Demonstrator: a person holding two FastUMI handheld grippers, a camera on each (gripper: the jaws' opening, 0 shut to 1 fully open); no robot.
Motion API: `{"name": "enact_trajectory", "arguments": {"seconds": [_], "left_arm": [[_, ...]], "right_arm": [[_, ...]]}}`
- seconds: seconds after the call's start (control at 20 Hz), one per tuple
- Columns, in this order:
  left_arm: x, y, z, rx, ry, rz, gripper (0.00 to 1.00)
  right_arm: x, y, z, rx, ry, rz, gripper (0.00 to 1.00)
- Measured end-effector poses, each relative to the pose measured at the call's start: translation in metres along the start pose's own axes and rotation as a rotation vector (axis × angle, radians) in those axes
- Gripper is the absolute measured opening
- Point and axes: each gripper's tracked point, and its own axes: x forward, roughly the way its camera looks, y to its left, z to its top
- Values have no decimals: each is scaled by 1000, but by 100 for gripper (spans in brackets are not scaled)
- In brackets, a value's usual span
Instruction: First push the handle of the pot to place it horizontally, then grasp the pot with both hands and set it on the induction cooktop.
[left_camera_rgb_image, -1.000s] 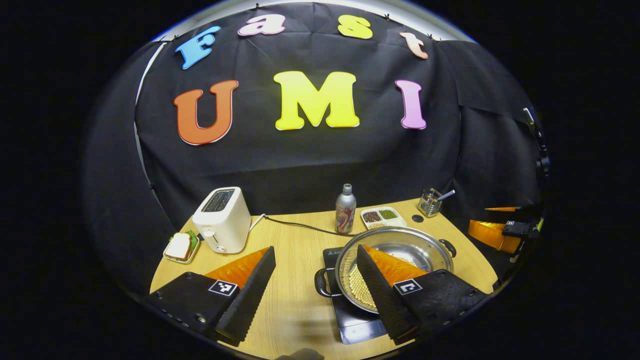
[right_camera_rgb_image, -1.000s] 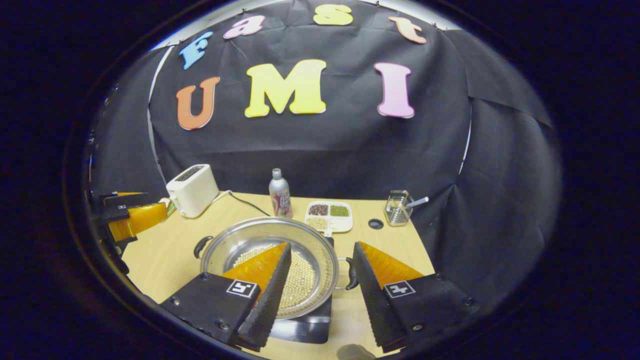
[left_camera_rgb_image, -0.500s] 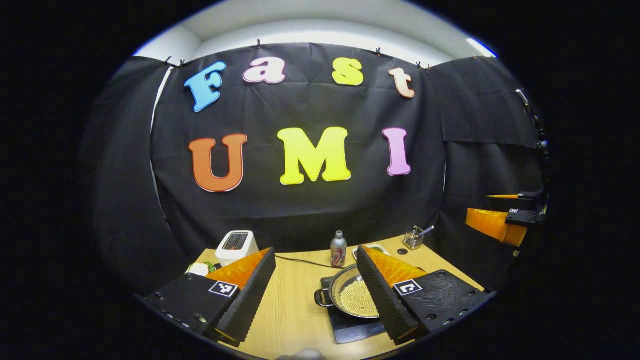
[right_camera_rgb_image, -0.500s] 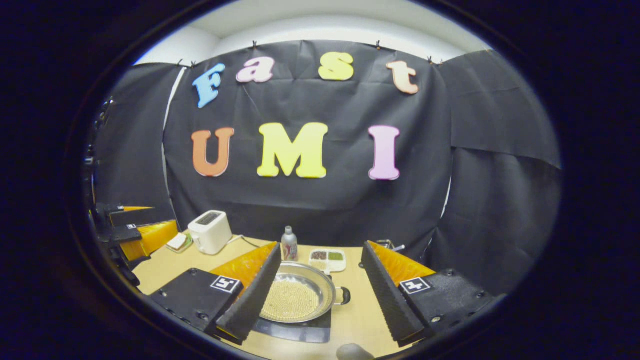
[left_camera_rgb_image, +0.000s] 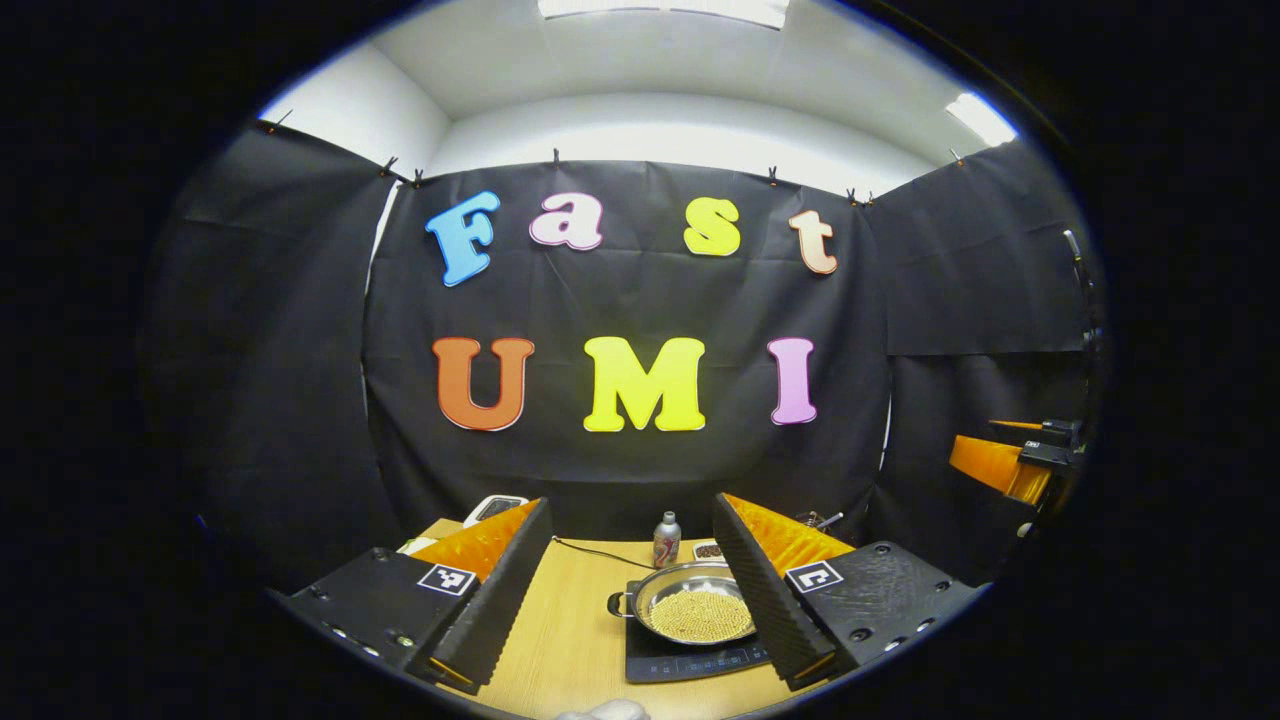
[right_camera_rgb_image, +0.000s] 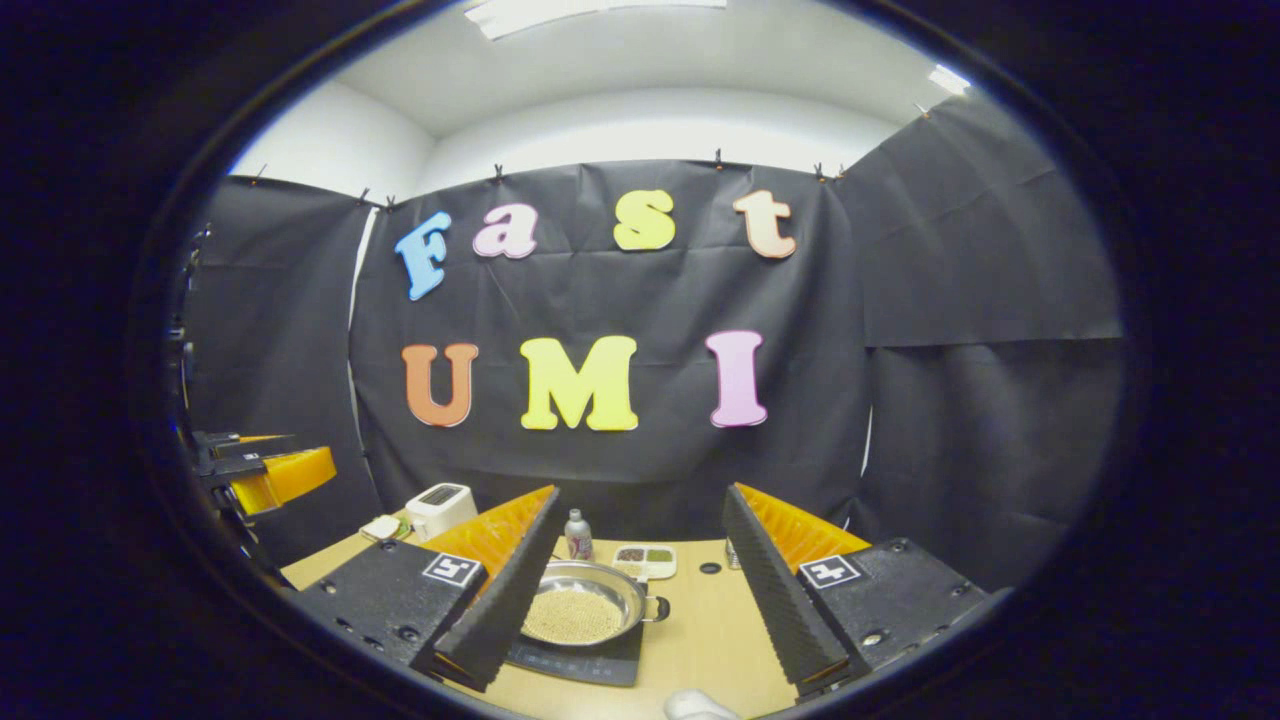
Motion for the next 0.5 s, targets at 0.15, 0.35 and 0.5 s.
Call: {"name": "enact_trajectory", "arguments": {"seconds": [0.15, 0.35, 0.5], "left_arm": [[-32, -2, 1, 21, -20, 33, 96], [-64, -1, -14, 20, 10, 78, 96], [-75, 3, -22, 30, 31, 100, 97]], "right_arm": [[-5, -6, -20, 14, 5, 9, 100], [-26, -10, -39, 22, 36, 38, 100], [-33, -8, -41, 17, 33, 53, 100]]}}
